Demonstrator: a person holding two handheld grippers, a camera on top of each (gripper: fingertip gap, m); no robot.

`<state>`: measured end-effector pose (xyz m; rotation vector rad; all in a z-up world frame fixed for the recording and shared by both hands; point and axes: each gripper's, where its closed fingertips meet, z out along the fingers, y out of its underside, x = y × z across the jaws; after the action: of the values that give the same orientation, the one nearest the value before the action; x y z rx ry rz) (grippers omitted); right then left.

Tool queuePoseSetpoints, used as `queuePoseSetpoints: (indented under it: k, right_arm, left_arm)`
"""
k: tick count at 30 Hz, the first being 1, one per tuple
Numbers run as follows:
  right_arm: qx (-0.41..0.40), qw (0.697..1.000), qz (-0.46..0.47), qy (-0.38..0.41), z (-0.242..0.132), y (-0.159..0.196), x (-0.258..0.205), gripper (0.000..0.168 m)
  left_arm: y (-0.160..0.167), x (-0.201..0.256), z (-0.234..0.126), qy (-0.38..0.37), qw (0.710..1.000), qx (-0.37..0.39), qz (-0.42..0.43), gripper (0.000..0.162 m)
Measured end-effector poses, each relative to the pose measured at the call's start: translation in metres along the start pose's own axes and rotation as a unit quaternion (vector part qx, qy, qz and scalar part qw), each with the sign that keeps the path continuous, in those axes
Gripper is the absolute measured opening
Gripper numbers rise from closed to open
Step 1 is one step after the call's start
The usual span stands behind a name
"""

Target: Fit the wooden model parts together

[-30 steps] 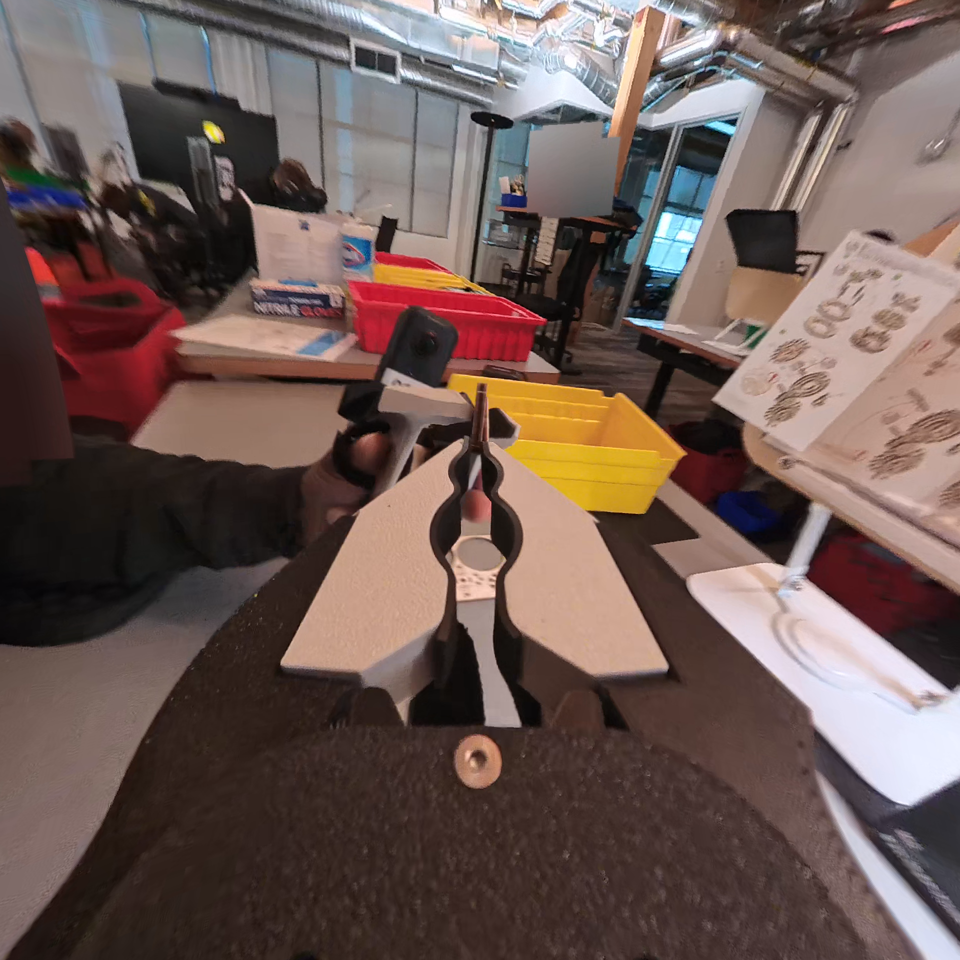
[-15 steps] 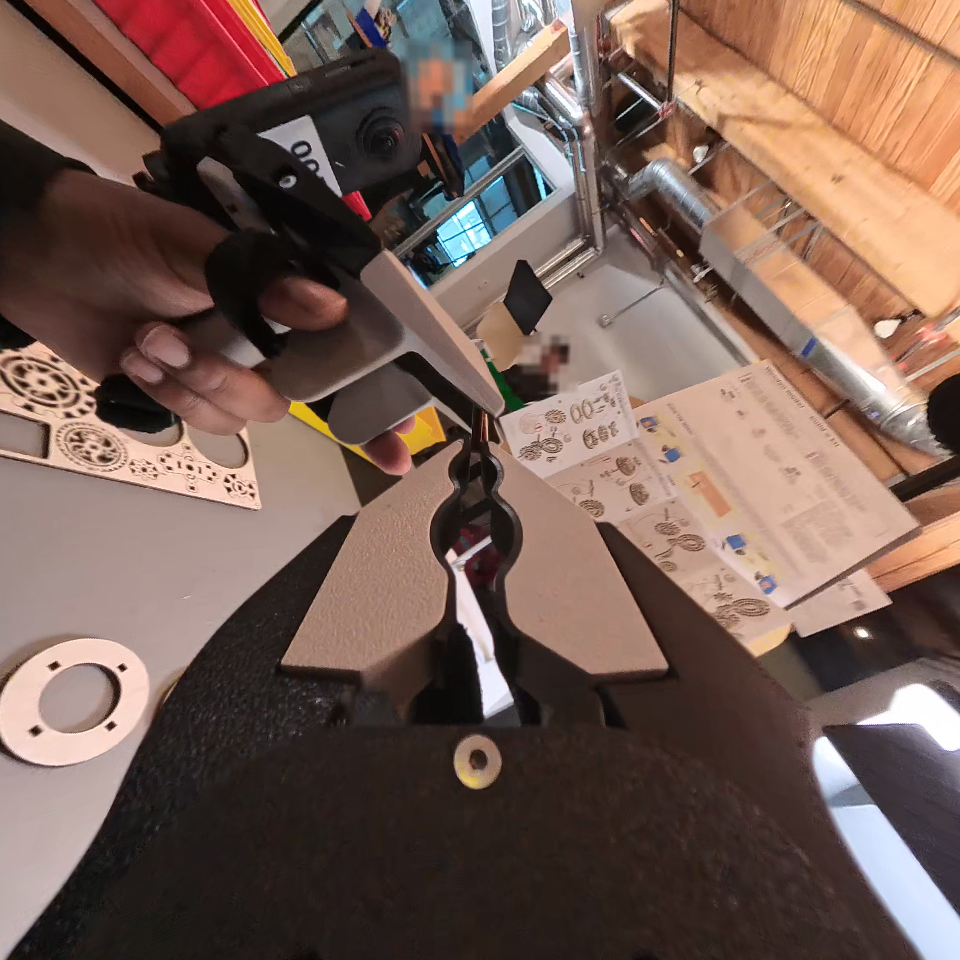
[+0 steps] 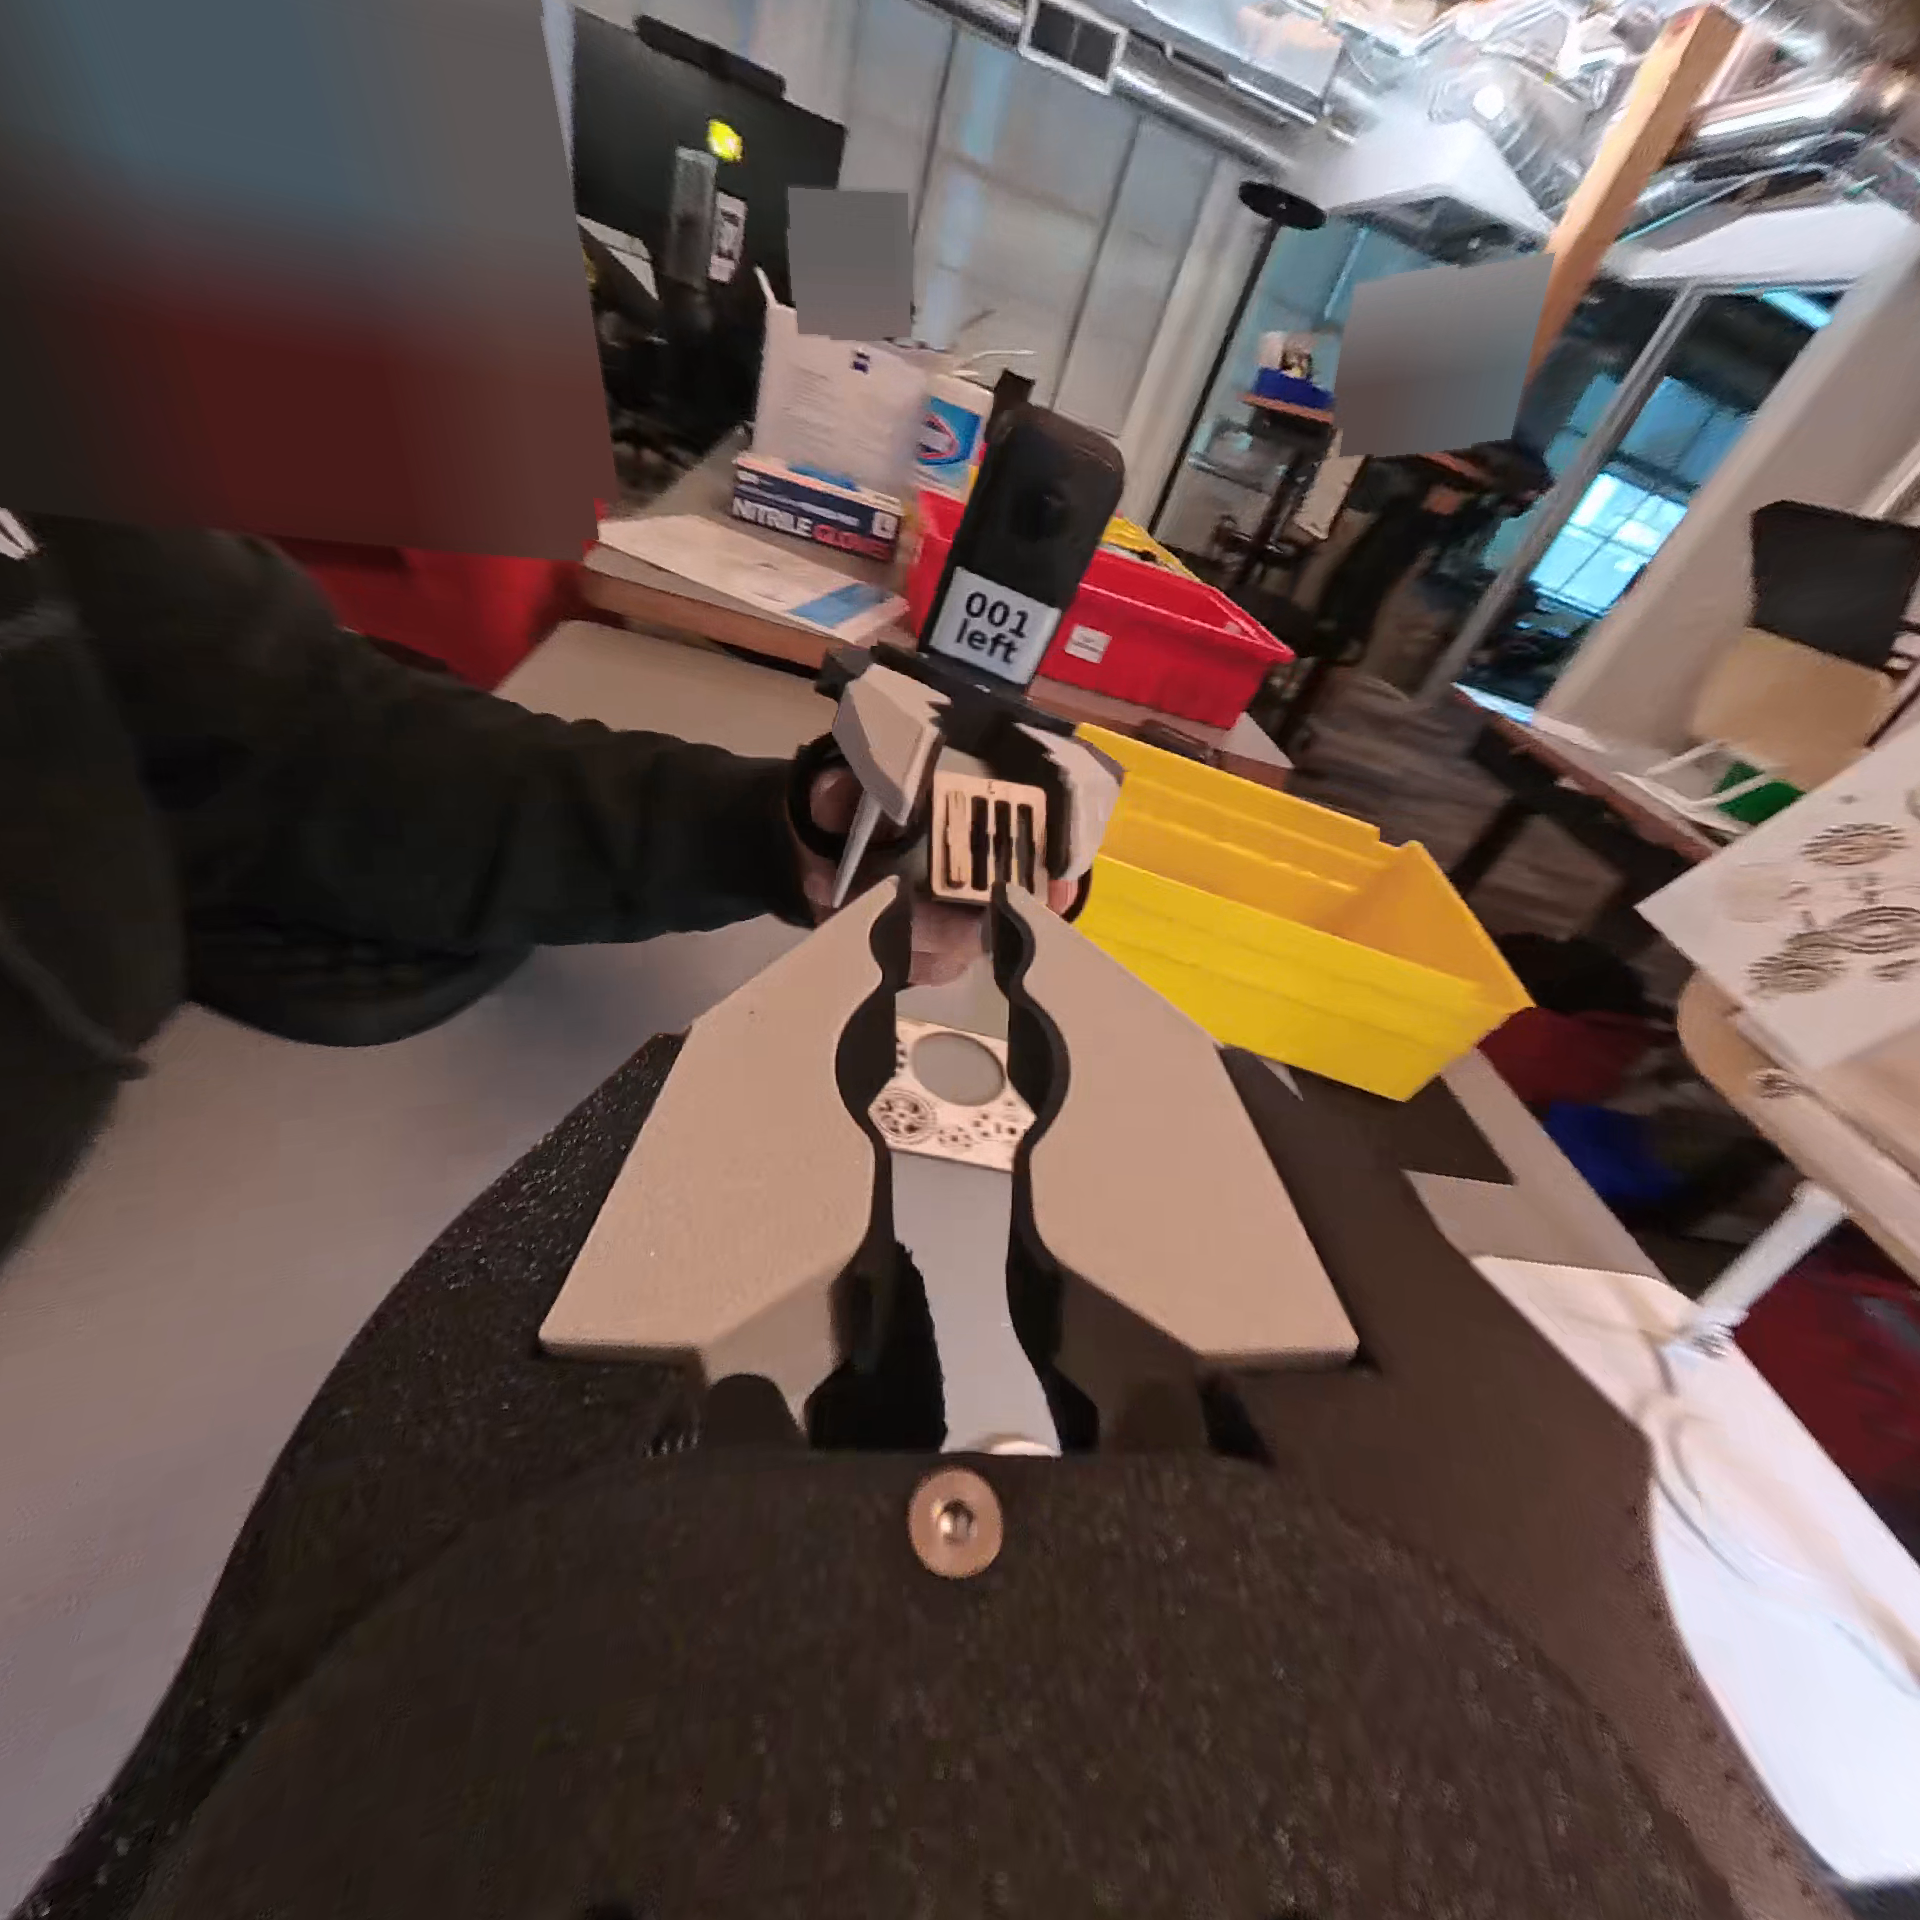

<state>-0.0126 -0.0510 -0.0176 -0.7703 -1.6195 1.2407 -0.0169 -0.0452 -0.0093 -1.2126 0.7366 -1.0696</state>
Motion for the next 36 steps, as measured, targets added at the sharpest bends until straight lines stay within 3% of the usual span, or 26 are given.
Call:
queuePoseSetpoints:
  k: [1, 14, 36]
  right_arm:
    - [0.007, 1.000, 0.009, -0.010, 0.000, -0.002, -0.002, 0.011]
    - [-0.002, 0.996, 0.047, -0.072, 0.003, 0.005, -0.019, 0.005]
    - [-0.022, 0.997, 0.034, -0.073, 0.000, 0.010, -0.018, 0.000]
  left_arm:
    - [0.001, 0.003, 0.000, 0.008, 1.000, -0.007, 0.002, 0.028]
    - [0.015, 0.021, 0.008, 0.040, 0.997, -0.061, 0.029, 0.028]
    - [0.021, 0.016, 0.007, 0.014, 0.993, -0.095, 0.065, 0.027]
